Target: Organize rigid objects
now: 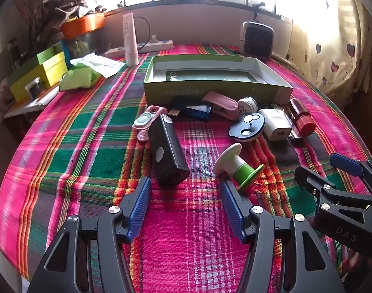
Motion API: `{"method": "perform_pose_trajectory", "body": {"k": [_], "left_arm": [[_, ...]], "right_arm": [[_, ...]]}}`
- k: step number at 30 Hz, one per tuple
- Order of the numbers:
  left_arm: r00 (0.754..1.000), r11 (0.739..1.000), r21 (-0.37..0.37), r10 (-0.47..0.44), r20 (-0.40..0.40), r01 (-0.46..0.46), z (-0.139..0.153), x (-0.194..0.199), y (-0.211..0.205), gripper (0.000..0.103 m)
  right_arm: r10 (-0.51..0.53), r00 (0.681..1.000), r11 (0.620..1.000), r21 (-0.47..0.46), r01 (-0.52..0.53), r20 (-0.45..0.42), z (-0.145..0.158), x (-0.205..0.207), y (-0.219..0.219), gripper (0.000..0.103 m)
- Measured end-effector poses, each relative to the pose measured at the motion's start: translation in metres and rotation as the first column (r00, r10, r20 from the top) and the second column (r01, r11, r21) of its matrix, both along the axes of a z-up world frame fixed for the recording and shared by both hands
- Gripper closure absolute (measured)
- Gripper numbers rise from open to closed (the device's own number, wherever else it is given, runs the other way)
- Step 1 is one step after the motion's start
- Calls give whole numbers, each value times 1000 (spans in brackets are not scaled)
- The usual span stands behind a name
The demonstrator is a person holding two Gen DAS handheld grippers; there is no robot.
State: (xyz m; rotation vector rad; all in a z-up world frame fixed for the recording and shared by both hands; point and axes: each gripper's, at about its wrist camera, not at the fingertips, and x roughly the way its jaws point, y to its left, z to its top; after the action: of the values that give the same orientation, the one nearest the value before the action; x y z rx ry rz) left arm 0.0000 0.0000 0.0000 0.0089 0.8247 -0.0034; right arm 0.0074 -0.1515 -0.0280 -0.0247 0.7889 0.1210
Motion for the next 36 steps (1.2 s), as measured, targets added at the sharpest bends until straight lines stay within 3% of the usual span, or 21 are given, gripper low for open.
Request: {"method": "perform_pose_trajectory", "body": {"k": [36], "left_arm": [[1000, 1000, 14, -15, 8, 15, 1, -3, 3, 45]], "right_arm": [[1, 1000, 1000, 2, -1, 1, 1, -1, -1, 23]]}}
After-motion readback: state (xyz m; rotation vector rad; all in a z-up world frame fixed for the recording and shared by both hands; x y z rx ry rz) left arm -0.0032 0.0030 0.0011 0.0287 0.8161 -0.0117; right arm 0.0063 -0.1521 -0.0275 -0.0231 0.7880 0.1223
